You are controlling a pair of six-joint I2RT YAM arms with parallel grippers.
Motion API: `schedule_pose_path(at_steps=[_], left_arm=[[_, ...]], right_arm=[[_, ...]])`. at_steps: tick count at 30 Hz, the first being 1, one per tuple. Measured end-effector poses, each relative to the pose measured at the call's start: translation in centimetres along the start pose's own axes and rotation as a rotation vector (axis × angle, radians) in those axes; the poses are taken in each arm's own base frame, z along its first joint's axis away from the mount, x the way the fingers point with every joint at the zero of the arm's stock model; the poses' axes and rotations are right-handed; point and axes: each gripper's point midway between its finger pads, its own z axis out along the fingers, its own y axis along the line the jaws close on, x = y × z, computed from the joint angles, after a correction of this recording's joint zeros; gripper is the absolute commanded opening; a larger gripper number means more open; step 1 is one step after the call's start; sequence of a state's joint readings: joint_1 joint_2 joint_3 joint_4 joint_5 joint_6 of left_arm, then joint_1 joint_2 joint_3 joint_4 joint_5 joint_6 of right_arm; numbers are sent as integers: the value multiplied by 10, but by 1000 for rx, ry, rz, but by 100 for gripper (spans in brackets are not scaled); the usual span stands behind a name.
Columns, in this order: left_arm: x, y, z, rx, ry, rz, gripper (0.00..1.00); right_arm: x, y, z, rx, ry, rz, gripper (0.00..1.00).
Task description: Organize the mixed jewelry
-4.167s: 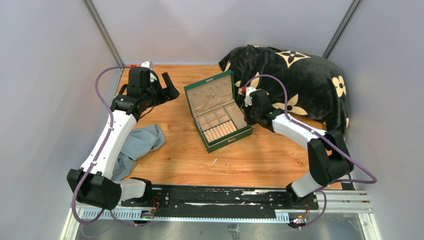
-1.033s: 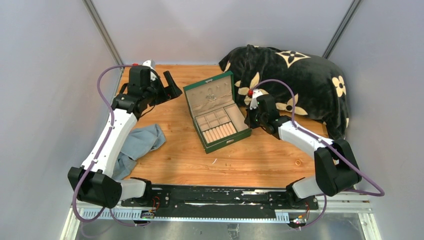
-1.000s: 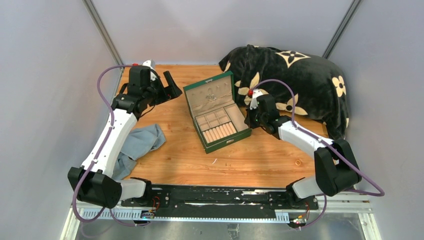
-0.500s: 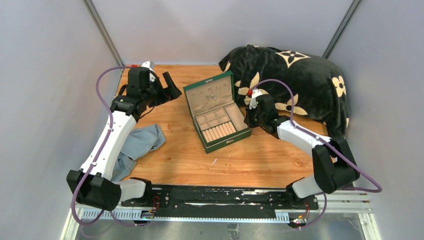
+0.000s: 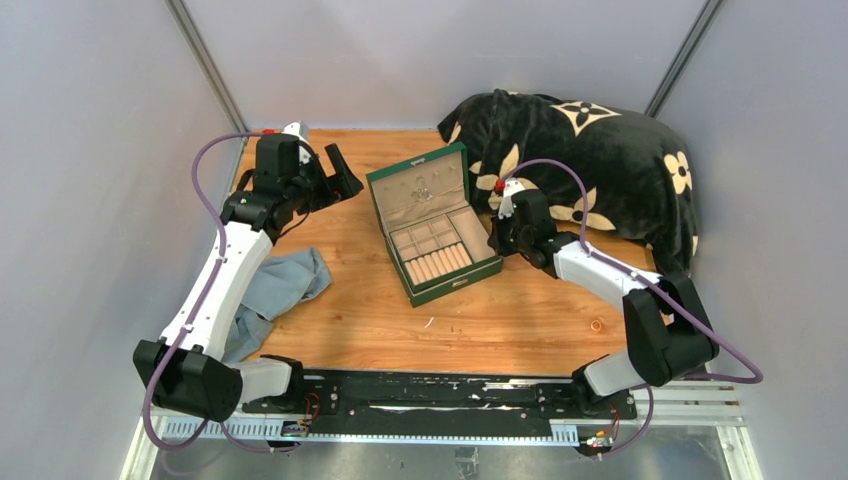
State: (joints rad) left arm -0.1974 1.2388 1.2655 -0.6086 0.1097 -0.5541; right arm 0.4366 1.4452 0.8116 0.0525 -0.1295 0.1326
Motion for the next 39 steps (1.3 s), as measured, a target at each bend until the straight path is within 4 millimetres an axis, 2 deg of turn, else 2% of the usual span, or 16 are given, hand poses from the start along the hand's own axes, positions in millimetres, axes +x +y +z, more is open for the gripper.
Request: schedule_pose_path(at_steps=[7, 13, 19, 30, 34, 39], left_arm=[[0, 0, 0, 0, -1, 0, 96], [0, 0, 1, -1, 2, 0, 96], [1, 1, 2, -3, 5, 0, 96], [2, 1, 3, -3, 9, -1, 96], [2, 1, 3, -1, 9, 0, 96], [-2, -1, 1, 4, 2, 18, 95]], right_arm=[[0, 0, 0, 0, 0, 0, 0], [0, 0, 2, 0, 5, 1, 16], [-3, 0, 4, 1, 12, 6, 22], [5, 0, 0, 7, 68, 16, 33], [0, 1, -11, 11, 81, 19, 41], [-31, 0, -50, 53, -4, 12, 53]])
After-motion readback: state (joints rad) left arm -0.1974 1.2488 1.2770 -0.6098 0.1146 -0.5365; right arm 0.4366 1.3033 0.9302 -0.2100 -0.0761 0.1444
